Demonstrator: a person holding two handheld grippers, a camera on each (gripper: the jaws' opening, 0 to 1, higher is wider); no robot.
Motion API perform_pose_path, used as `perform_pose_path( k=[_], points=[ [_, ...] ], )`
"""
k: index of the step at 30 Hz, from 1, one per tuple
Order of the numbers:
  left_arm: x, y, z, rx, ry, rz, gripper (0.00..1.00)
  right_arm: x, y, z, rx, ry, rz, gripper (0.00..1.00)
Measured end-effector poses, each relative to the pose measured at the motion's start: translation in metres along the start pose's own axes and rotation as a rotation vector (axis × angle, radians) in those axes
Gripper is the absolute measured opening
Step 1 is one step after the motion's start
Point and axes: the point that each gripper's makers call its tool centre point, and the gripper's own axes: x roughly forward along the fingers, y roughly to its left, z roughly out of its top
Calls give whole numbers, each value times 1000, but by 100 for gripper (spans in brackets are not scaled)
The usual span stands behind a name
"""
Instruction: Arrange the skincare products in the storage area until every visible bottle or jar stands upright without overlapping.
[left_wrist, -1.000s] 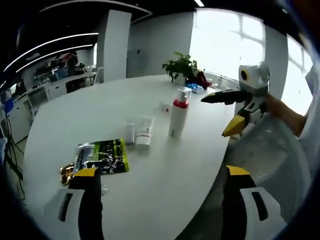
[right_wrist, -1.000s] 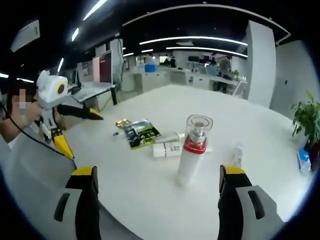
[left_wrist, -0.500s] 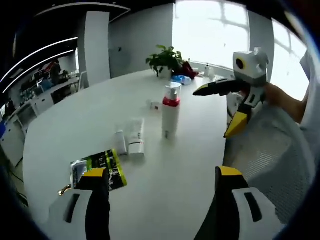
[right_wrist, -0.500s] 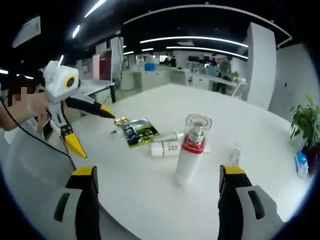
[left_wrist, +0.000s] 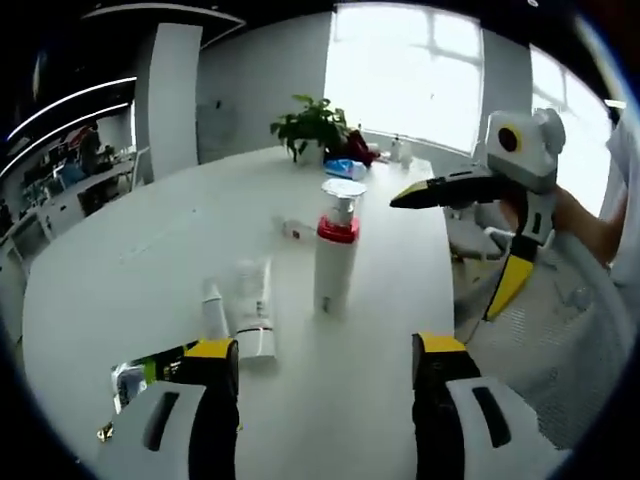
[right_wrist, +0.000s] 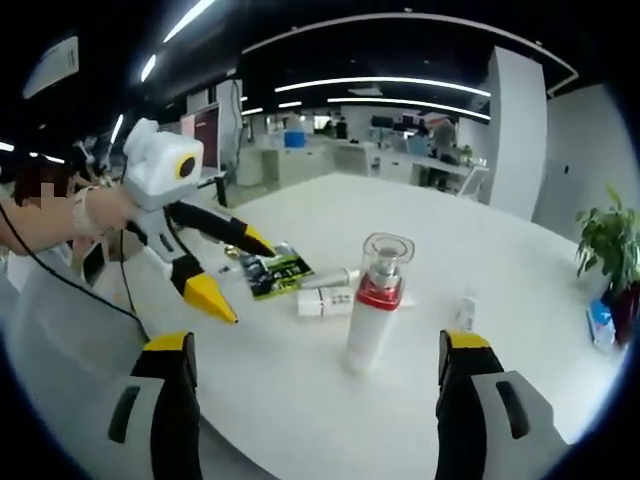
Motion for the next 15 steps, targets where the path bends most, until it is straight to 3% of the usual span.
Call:
perform_pose_path(
  k=[7,15],
  points=[
    [20,-5,-1,10,30,-45,58,1,1,1,-5,-1,5,99],
    [47,23,-2,-9,73,-1,56,1,-1,1,-2,0,3,99]
  ],
)
